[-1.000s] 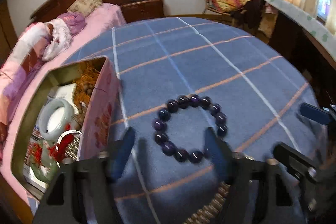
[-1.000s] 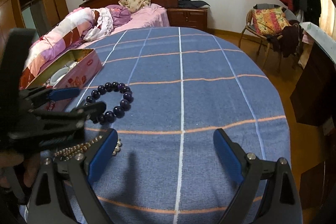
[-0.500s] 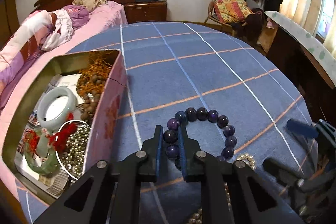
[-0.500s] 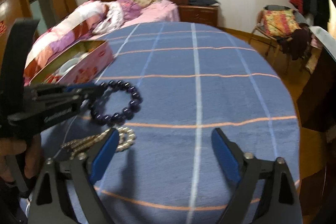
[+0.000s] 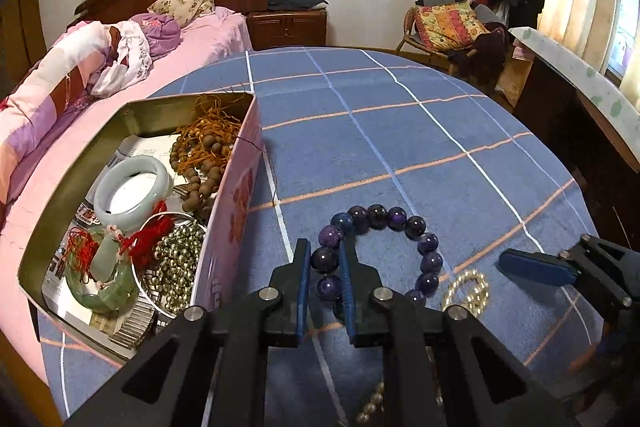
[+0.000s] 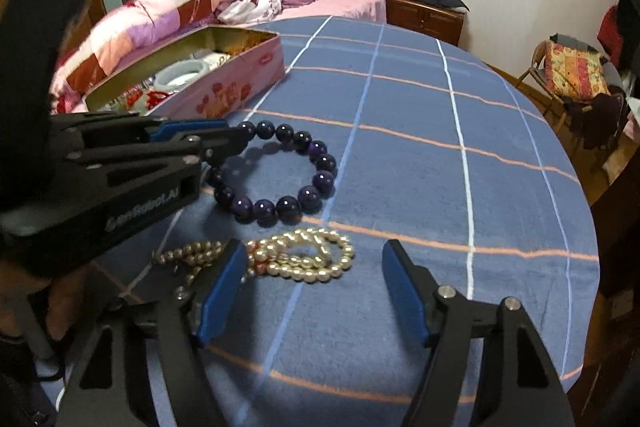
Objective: Organize jewelry
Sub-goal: 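Grasp the purple bead bracelet with left while right grasps the pearl necklace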
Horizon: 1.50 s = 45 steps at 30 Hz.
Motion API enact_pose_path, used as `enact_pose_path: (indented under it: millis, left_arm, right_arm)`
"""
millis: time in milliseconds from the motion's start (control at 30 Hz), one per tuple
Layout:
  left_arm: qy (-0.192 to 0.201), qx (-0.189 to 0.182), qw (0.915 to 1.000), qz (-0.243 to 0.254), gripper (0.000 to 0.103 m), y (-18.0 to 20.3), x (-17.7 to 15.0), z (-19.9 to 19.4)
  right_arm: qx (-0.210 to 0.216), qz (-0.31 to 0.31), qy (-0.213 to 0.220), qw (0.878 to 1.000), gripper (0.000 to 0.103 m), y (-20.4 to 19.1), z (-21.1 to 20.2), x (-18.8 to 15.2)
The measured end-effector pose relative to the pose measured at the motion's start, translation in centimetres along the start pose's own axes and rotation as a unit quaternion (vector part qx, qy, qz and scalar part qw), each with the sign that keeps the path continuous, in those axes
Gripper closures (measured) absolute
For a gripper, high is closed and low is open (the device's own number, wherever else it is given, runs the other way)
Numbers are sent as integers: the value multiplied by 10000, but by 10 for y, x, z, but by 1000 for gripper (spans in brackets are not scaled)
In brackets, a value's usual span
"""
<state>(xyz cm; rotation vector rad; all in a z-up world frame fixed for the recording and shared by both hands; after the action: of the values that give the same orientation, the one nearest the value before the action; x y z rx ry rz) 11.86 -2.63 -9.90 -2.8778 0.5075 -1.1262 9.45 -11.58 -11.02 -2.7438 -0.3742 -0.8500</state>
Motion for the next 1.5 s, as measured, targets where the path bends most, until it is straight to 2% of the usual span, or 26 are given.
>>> enact_pose_path:
  millis: [67, 167, 233, 400, 467, 533, 667, 767, 833, 967, 1033, 1167, 1200, 1267, 1367, 1433, 1500]
  left_arm:
    - [-7, -19, 10000, 9, 89, 0, 0, 0]
    - [-21, -41, 10000, 21, 89, 0, 0, 1]
    - [-26, -52, 10000, 25, 89, 1, 0, 2]
    - [-67, -60, 9999, 58, 89, 2, -1, 3]
    - [-85, -74, 9999, 63, 89, 3, -1, 4]
    - [-101, -84, 9999, 62, 89, 4, -1, 5]
    - [-133, -110, 9998, 71, 89, 5, -1, 6]
    - [-145, -140, 9998, 69, 89, 5, -1, 7]
    - [-147, -141, 9998, 71, 89, 5, -1, 7]
    - [-186, -177, 9996, 69, 89, 5, -2, 9]
    - [-194, -184, 9996, 72, 89, 5, -2, 9]
    - [-212, -183, 9996, 79, 89, 6, -2, 10]
    - [-211, -187, 9996, 79, 89, 6, -2, 10]
    - [-213, -194, 9996, 78, 89, 6, -2, 10]
    - [-225, -213, 9995, 79, 89, 6, -2, 12]
    - [-224, -214, 9995, 77, 89, 6, -2, 12]
    - [-221, -215, 9995, 76, 89, 6, -1, 12]
  right_arm:
    - [-200, -57, 11, 9998, 25, 0, 1, 2]
    - [-434, -47, 24, 9990, 24, 10, 2, 8]
    - [-789, 147, 130, 9967, 24, 29, 0, 14]
    - [-1202, 718, 170, 9900, 23, 75, -6, 22]
    - [-1031, 977, 125, 9898, 25, 83, -8, 23]
    - [-487, 1298, -97, 9903, 43, 85, -6, 21]
    - [-456, 1213, -159, 9914, 45, 75, -6, 20]
    - [-531, 1127, -95, 9922, 42, 70, -3, 20]
    - [-405, 1243, -101, 9914, 37, 71, -4, 21]
    - [-395, 1349, -83, 9900, 36, 72, 2, 27]
    - [-327, 1520, -78, 9878, 23, 74, 5, 32]
    - [-518, 1419, -28, 9885, 20, 67, 13, 38]
    - [-580, 1355, -4, 9891, 22, 65, 14, 38]
    - [-758, 1165, 38, 9903, 35, 60, 13, 36]
    - [-747, 1020, 67, 9920, 53, 59, 8, 32]
    - [-706, 944, 105, 9930, 74, 59, 5, 30]
    - [-610, 913, 136, 9939, 87, 59, 3, 27]
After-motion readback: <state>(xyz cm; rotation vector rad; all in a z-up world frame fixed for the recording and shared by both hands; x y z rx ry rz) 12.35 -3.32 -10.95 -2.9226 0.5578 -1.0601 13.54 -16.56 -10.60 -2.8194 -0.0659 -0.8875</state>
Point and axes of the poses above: each gripper's, at about its wrist camera, not at the fingertips, and z roughly the way its jaws point, y to its right, x to its top, the point moved 3 cm from there along z, roughly the way its jaws point, and after that the axes turned 15 degrees about z, right-handed, at the moved point
